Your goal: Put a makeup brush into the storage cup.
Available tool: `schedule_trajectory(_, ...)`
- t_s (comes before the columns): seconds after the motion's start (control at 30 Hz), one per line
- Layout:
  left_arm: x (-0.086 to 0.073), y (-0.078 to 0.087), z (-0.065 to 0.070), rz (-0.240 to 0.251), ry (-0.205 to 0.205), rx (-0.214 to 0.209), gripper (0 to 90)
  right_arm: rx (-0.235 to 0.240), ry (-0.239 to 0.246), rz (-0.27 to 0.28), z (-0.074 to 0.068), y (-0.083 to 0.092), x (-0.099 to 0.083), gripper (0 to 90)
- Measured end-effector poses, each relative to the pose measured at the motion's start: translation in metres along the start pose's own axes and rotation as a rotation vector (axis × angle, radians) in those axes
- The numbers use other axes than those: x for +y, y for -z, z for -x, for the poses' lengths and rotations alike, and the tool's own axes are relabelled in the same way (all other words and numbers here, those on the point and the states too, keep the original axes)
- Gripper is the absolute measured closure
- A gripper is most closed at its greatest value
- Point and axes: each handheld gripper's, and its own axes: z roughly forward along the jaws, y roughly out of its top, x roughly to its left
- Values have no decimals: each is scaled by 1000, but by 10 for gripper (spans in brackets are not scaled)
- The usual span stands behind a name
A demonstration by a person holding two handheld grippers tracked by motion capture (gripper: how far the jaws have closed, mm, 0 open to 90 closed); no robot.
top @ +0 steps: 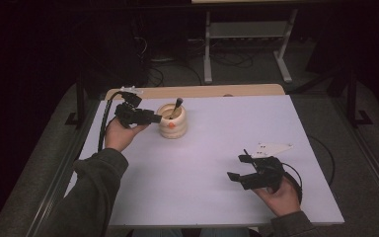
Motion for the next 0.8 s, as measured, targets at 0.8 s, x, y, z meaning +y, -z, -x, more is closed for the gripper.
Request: schedule_trajectory(0.8,-42,22,18,4,-69,-18,443,-53,-19,-7,6,15,-9,253)
